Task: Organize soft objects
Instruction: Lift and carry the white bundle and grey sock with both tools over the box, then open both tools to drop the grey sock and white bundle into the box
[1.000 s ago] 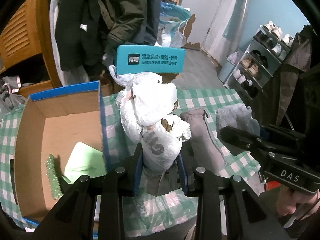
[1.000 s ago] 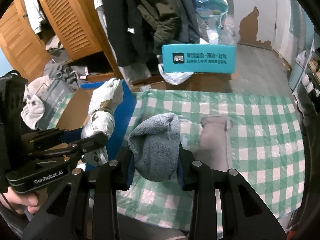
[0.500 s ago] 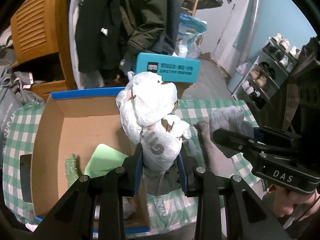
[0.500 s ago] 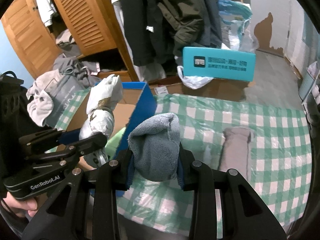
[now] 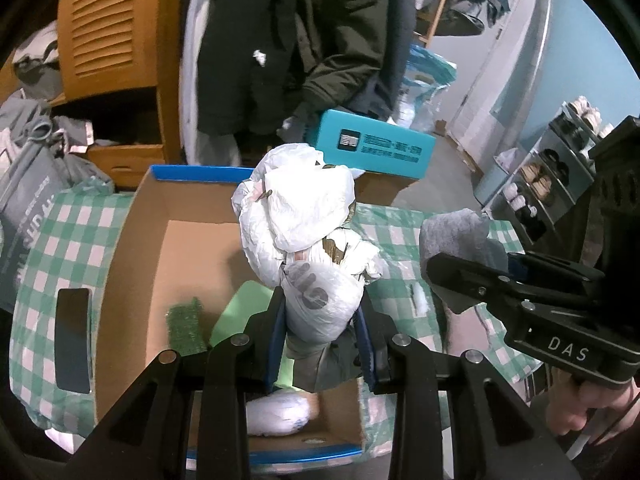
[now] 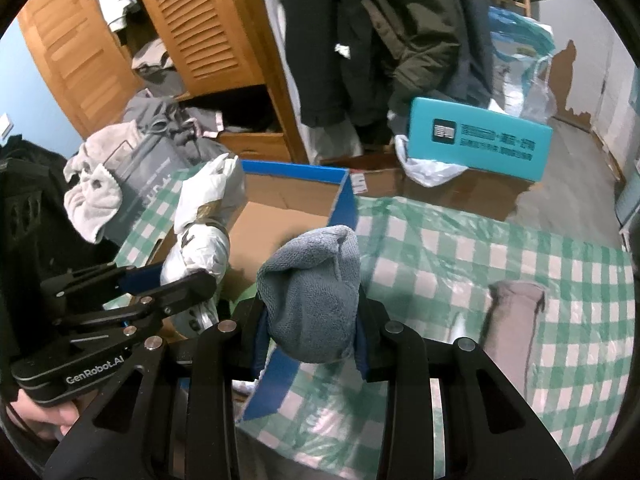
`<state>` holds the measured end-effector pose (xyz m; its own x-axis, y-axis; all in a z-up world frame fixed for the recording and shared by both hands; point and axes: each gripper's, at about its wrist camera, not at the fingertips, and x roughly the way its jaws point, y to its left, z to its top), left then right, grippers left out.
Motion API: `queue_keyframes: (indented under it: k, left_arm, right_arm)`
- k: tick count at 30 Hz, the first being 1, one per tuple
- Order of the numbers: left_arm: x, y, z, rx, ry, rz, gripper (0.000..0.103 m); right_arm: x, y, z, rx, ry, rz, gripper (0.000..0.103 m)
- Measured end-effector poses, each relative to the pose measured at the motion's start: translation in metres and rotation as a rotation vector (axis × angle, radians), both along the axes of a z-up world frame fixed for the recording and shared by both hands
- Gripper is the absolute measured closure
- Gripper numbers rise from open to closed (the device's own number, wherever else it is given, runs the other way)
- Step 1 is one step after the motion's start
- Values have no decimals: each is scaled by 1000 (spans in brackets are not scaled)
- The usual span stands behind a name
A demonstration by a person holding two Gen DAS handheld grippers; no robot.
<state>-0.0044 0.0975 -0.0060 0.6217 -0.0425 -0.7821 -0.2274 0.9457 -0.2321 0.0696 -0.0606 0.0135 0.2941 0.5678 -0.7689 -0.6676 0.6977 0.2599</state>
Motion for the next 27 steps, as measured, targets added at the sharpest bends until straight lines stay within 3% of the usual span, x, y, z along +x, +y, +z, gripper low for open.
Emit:
queue_keyframes:
  k: [27]
  left_arm:
    - [-8, 63, -40, -26, 103, 133, 70]
  right_arm:
    - [-2, 91, -35, -68, 79, 141, 70]
